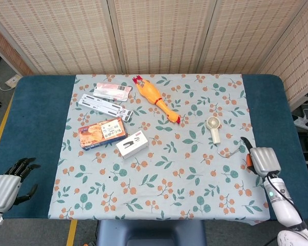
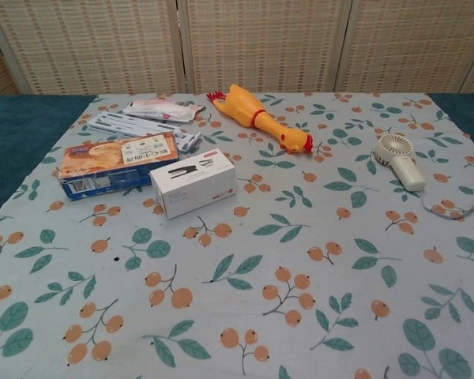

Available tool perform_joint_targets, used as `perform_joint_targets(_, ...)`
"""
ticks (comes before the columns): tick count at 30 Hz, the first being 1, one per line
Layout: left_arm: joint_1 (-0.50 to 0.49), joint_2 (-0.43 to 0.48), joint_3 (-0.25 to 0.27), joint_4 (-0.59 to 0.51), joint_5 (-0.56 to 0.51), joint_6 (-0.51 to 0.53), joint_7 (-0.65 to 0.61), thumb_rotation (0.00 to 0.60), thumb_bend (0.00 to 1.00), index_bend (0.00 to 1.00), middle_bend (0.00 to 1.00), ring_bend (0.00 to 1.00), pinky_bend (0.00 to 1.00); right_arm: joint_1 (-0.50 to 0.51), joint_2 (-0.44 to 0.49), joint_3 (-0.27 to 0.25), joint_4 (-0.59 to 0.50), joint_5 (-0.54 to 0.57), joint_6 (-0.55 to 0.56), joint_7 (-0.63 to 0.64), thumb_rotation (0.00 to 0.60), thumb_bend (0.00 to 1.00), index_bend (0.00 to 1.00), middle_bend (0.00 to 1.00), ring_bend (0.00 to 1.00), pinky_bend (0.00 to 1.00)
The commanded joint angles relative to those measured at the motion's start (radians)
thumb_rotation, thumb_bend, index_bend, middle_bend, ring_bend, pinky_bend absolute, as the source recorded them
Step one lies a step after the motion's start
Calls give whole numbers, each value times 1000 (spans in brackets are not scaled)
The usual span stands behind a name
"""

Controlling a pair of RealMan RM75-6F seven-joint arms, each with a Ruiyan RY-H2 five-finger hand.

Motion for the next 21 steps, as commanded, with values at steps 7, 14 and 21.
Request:
perform_joint_targets(7,-1,1,1,0,2,-5,-2,600,384,252,124,98,302,132,-28,33,27,158,-103,-14,600,797,151,823,551,683)
perform_joint_targets(14,0,2,-2,2,-1,-4,-12,600,384,252,125,98,302,177,-85,33,106,220,-120,-4,600,818,181,827,551,683)
perform_joint_targets(21,-2,3,-1,3,0,-7,-13,600,385,252,124,98,302,212,-142,28,188,252,-142,17,600,822,189,827,551,683)
